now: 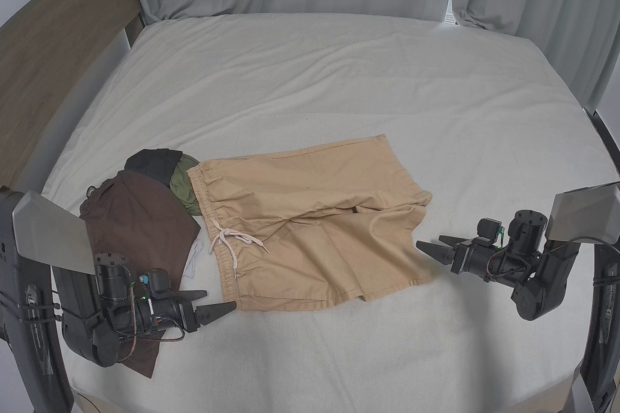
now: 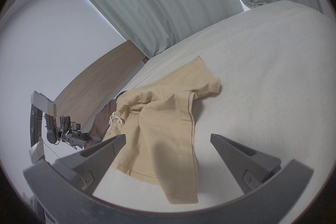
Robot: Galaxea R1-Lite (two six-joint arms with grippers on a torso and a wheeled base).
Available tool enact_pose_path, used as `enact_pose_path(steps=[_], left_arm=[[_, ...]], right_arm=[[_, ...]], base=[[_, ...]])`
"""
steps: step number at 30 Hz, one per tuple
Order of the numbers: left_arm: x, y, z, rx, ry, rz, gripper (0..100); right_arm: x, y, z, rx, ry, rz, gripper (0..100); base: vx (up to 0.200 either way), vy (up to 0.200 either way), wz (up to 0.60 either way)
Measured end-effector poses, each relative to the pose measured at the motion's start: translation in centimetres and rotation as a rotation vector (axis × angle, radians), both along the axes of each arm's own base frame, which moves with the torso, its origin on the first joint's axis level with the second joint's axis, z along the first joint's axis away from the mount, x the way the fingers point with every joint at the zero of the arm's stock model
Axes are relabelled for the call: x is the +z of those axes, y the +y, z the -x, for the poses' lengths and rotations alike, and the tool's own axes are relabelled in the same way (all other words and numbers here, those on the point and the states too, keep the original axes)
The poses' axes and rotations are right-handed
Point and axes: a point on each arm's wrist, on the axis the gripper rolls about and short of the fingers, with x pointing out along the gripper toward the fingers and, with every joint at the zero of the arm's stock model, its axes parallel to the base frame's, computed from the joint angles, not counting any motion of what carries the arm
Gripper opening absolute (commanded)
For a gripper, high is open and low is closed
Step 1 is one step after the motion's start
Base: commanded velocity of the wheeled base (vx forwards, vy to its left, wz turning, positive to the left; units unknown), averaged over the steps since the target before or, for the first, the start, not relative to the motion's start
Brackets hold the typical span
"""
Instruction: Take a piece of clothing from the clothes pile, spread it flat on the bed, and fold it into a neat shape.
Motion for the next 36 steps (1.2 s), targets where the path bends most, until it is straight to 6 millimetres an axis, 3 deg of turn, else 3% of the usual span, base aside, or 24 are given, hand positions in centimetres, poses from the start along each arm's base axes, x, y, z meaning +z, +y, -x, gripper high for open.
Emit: enact_pose_path(steps=[17,27,36], left_arm=[[-2.9,-1.4,-1.7,-0.017,0.031,-0.011,100],[-3.7,-2.3,-3.3,-0.021,-0.009,-0.018,100],[-4.4,-3.1,-3.5,-0.035,-0.006,-0.025,100]], right_arm=[[0.2,0.3,0.0,0.008,-0.008,-0.001,100],[0.5,0.4,-0.1,0.009,-0.020,-0.002,100],[0.6,0.4,-0.1,0.008,-0.023,-0.002,100]], base=[[0.000,0.000,0.00],[0.000,0.000,0.00],[0.000,0.000,0.00]])
